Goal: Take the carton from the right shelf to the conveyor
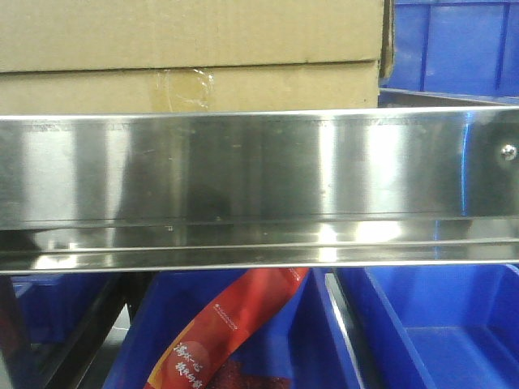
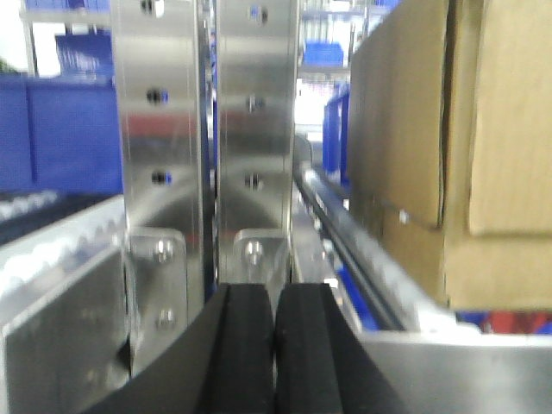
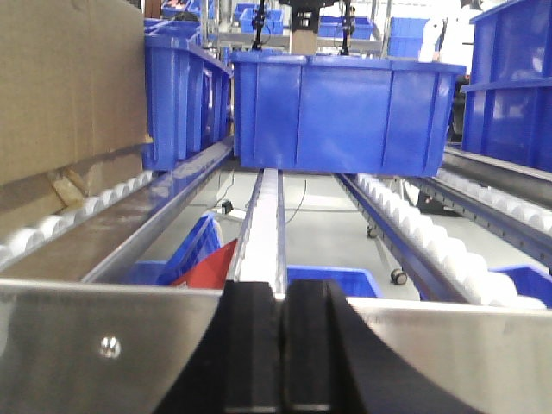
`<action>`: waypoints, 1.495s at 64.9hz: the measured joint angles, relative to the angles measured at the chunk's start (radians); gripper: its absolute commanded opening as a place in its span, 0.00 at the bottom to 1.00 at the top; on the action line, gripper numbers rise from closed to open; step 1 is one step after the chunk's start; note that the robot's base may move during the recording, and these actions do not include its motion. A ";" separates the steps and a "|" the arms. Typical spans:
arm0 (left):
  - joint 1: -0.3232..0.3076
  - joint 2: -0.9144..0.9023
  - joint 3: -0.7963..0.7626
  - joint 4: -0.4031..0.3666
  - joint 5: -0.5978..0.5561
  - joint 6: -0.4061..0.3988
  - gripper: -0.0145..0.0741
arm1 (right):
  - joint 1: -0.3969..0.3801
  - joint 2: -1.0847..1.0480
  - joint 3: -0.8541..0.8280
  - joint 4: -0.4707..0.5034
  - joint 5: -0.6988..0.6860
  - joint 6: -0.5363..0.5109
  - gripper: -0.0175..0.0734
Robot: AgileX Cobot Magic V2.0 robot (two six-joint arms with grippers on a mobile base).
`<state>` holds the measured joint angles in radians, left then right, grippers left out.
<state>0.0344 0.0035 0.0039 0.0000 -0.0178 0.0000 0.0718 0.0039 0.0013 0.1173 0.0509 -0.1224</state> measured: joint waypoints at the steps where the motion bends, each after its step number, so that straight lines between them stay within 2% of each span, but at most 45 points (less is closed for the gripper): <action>1: 0.000 0.000 0.000 0.000 -0.005 0.000 0.16 | 0.000 0.000 -0.001 0.000 -0.008 0.000 0.12; 10: 0.000 0.000 0.000 0.000 -0.078 0.000 0.16 | 0.000 0.000 -0.001 0.033 -0.090 0.003 0.12; 18: 0.000 0.000 -0.065 0.000 -0.043 0.000 0.20 | 0.000 -0.001 -0.099 0.064 -0.013 0.007 0.15; 21: 0.000 0.000 -0.121 0.006 0.002 0.000 0.24 | 0.000 -0.002 -0.151 0.069 0.049 0.008 0.23; 27: 0.000 0.018 -0.259 0.026 0.109 0.000 0.38 | 0.000 -0.002 -0.290 0.075 0.145 0.008 0.46; 30: 0.000 0.038 -0.314 0.031 0.154 0.000 0.46 | 0.000 0.008 -0.333 0.077 0.167 0.008 0.61; 37: 0.000 0.105 -0.431 0.035 0.222 0.000 0.62 | 0.000 0.049 -0.412 0.077 0.188 0.008 0.83; 45: -0.005 0.195 -0.524 0.036 0.232 0.000 0.75 | 0.000 0.105 -0.439 0.079 0.188 0.008 0.82; 50: -0.026 0.248 -0.567 0.036 0.251 0.000 0.76 | 0.000 0.127 -0.439 0.079 0.171 0.008 0.82; 57: -0.081 0.346 -0.654 0.036 0.333 0.000 0.76 | 0.000 0.160 -0.468 0.079 0.172 0.008 0.82; 66: -0.210 0.485 -0.811 0.036 0.434 0.055 0.76 | 0.000 0.252 -0.581 0.091 0.286 0.009 0.82; 71: -0.312 0.583 -0.912 0.034 0.479 0.082 0.76 | 0.006 0.338 -0.674 0.106 0.366 0.009 0.82; 76: -0.395 0.693 -1.014 0.034 0.512 0.088 0.76 | 0.029 0.438 -0.769 0.132 0.421 -0.009 0.82; 83: -0.479 0.839 -1.150 0.032 0.563 0.095 0.76 | 0.074 0.580 -0.925 0.161 0.482 -0.027 0.82; 88: -0.500 0.960 -1.251 0.032 0.600 0.081 0.76 | 0.116 0.705 -1.042 0.168 0.547 -0.030 0.82; 97: -0.492 1.169 -1.459 0.034 0.726 0.017 0.76 | 0.181 0.926 -1.297 0.171 0.687 -0.035 0.82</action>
<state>-0.4575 1.1726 -1.4550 0.0337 0.7077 0.0166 0.2528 0.9300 -1.2954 0.2886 0.7380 -0.1576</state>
